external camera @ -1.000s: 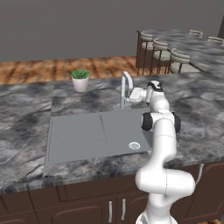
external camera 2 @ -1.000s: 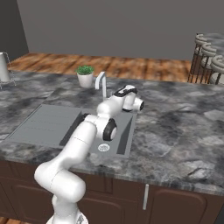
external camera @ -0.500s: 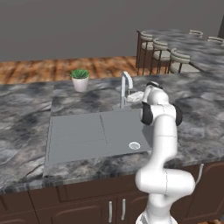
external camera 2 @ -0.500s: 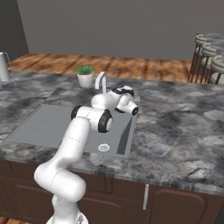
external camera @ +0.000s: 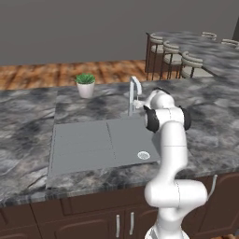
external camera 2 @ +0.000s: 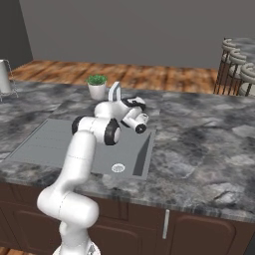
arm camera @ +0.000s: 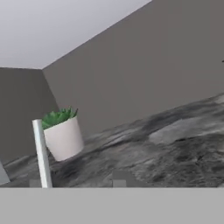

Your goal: Turn on the sink faucet and place the jug under the water for a few seconds to fill it up.

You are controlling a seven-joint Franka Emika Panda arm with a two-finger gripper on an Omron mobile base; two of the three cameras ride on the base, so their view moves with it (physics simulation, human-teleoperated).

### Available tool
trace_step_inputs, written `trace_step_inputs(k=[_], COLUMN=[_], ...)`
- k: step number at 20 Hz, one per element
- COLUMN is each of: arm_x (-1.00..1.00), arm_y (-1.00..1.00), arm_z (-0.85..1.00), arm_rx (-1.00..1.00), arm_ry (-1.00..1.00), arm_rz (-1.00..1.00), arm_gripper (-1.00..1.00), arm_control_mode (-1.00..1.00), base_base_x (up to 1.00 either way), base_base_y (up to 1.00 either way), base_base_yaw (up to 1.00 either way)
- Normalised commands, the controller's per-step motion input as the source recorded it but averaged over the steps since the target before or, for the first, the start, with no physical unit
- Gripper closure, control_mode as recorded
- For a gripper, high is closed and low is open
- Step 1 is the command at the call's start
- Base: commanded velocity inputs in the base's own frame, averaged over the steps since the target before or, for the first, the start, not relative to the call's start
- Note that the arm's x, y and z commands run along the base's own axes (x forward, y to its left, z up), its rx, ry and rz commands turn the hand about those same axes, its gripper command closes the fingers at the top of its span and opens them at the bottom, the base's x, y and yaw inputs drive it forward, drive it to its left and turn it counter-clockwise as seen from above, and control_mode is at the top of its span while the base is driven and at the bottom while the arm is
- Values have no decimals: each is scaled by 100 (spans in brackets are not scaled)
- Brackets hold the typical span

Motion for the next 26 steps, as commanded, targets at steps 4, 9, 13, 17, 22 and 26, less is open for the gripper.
trace_step_inputs(k=[4, 9, 13, 17, 22, 26], arm_x=[20, 8, -1, -23, -69, -100], arm_y=[-87, -100, -97, -73, -49, -59], arm_z=[0, -7, -20, -13, 0, 11], arm_rx=[17, 19, 17, 14, 8, 13], arm_ry=[26, 22, 18, 3, -2, -11], arm_rz=[-26, -18, -14, -7, -6, -7], arm_gripper=[100, 100, 100, 100, -100, -100], arm_control_mode=[-100, -100, -100, -100, -100, -100], base_base_x=[0, 0, 0, 0, 0, 0], base_base_y=[0, 0, 0, 0, 0, 0], base_base_yaw=[0, 0, 0, 0, 0, 0])
